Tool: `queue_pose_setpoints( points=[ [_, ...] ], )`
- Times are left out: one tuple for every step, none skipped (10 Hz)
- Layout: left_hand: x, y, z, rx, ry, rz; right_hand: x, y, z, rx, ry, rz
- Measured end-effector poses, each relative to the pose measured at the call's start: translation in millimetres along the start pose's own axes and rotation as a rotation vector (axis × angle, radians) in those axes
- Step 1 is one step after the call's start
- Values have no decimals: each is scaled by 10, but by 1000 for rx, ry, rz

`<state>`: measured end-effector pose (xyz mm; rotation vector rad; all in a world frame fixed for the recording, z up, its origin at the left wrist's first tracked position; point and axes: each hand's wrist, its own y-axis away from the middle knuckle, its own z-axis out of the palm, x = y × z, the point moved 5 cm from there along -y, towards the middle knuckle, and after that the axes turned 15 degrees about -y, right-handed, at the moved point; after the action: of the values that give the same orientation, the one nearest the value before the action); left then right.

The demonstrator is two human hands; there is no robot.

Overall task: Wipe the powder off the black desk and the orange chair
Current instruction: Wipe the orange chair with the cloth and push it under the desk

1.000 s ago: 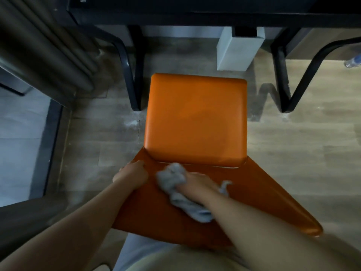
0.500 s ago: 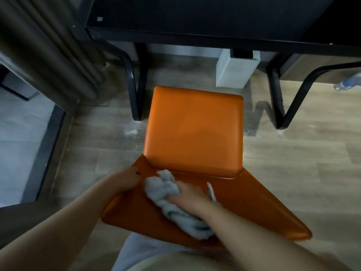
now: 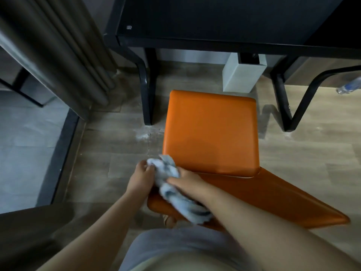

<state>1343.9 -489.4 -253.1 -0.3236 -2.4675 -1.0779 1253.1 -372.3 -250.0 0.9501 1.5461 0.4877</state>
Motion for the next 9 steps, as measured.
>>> queue_pose_setpoints(
  points=[
    [-32, 45, 15, -6, -63, -29, 587, 252, -651, 133, 138, 209],
    [-24, 54, 23, -23, -78, -32, 788, 294, -755, 206, 243, 364],
    [-20, 70, -8, -47, 27, -32, 176, -25, -180, 167, 138, 214],
    [7, 83, -100, -64, 225, -57, -255, -79, 147, 124, 76, 59],
    [90, 129, -120, -145, 216, -9, 10, 225, -179, 74, 5, 1],
    [243, 262, -8, -309, 5, 102, 485, 662, -938, 996, 230, 92],
    [340, 367, 104, -356, -143, 188, 645, 889, -886, 727, 557, 775],
    [354, 358, 48, -188, -274, 278, 96, 558, -219, 207, 195, 80],
    [431, 391, 46, -97, -413, 365, -68, 492, -160, 192, 99, -12]
  ],
)
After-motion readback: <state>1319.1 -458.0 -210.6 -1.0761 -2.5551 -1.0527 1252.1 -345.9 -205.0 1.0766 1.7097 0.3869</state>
